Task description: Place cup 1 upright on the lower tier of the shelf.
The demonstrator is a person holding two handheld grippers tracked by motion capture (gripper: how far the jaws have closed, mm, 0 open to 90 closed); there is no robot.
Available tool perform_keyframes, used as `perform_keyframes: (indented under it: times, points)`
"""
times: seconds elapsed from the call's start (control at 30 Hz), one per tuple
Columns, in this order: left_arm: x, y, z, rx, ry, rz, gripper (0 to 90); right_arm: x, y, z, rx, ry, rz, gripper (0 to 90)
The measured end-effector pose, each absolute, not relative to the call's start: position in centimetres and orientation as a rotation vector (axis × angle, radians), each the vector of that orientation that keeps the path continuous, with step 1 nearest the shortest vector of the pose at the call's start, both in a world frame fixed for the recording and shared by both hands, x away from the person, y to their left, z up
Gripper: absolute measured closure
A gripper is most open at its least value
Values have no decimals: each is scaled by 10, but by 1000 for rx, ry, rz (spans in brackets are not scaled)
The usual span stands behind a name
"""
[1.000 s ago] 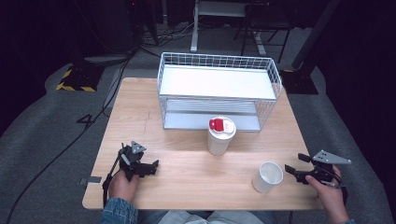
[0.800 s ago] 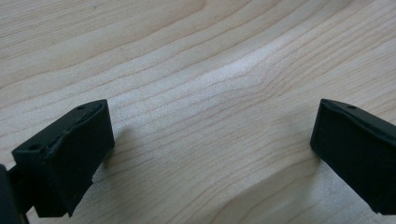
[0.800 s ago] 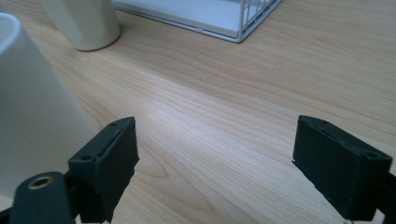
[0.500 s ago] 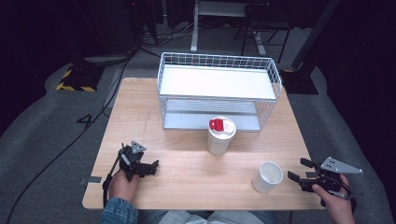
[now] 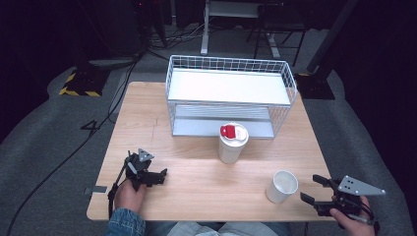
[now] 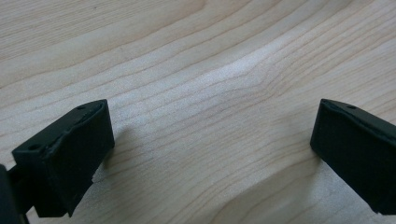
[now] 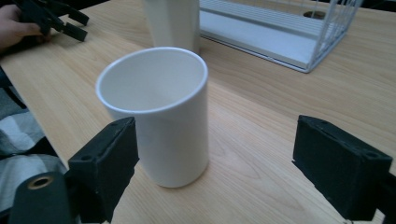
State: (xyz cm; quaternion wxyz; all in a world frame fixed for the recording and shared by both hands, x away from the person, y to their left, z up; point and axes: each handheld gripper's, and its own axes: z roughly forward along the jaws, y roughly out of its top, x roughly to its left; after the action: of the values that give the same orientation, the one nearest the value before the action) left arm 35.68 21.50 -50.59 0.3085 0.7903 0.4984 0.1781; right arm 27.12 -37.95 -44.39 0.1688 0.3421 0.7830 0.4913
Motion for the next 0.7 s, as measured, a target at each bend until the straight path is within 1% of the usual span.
perform_keyframes:
  times: [0.3, 0.7]
  points:
    - [357, 214, -506, 2082, 1324, 470, 0, 269, -364, -440, 923, 2253, 1455, 143]
    - [357, 214, -506, 2082, 1324, 470, 0, 275, -342, -454, 917, 2300, 1430, 140]
